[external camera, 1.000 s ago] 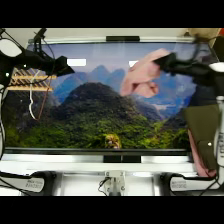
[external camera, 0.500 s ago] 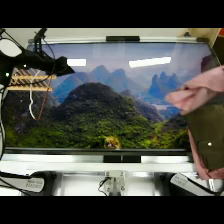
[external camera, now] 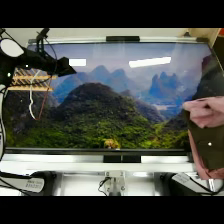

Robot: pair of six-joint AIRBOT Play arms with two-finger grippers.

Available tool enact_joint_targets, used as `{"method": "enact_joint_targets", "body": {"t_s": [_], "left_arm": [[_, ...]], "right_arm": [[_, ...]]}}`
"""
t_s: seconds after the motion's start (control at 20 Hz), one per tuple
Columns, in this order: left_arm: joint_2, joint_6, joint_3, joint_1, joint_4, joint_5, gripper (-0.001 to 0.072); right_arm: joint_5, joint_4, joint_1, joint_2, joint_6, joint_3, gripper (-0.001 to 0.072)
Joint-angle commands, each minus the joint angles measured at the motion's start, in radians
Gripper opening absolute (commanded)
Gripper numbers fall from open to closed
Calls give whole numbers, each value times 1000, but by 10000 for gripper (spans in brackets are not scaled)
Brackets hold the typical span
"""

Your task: Fold the shirts.

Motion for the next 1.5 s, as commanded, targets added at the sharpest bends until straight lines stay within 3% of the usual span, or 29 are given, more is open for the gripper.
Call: {"method": "enact_joint_targets", "body": {"t_s": [0.0, 0.25, 0.3, 0.35, 0.4, 0.55, 0.75, 0.9, 1.0, 1.05, 1.1, 1.15, 1.2, 1.35, 1.45], "left_arm": [[0, 1, 0, -2, 0, 0, 27], [0, 0, 0, -2, 0, 0, 27], [0, 0, 0, -2, 0, 0, 27], [0, 0, 0, -2, 0, 0, 27], [0, 0, 0, -2, 0, 0, 27], [0, 0, 1, -2, 0, 5, 27], [-1, 0, 5, -14, 73, -27, 25], [-2, -53, 11, -92, 414, -130, 24], [-12, -118, 11, -171, 684, -233, 26], [-18, -121, 6, -203, 735, -286, 38], [-18, -122, -13, -218, 720, -320, 266], [-12, -121, -43, -227, 683, -343, 693], [8, -115, -86, -231, 624, -326, 720], [140, -146, -256, -249, 496, -85, 714], [171, -169, -287, -248, 502, -72, 713]], "right_arm": [[95, -334, -20, 2, 76, -2, 42], [114, -621, -21, 29, 158, -178, 60], [99, -650, -21, 33, 172, -240, 264], [87, -679, -21, 34, 195, -299, 665], [77, -707, -21, 34, 196, -346, 697], [80, -783, -19, 34, 187, -315, 697], [-69, -661, 68, 35, 180, -29, 697], [-237, -521, 320, 44, 153, 111, 696], [-261, -559, 573, 34, 166, 112, 677], [-225, -628, 695, 4, 217, 107, 678], [-164, -641, 771, -35, 257, 107, 678], [-81, -591, 824, -82, 264, 107, 679], [-6, -533, 856, -126, 259, 107, 679], [112, -521, 935, -206, 258, 107, 679], [119, -521, 967, -212, 257, 108, 679]]}}
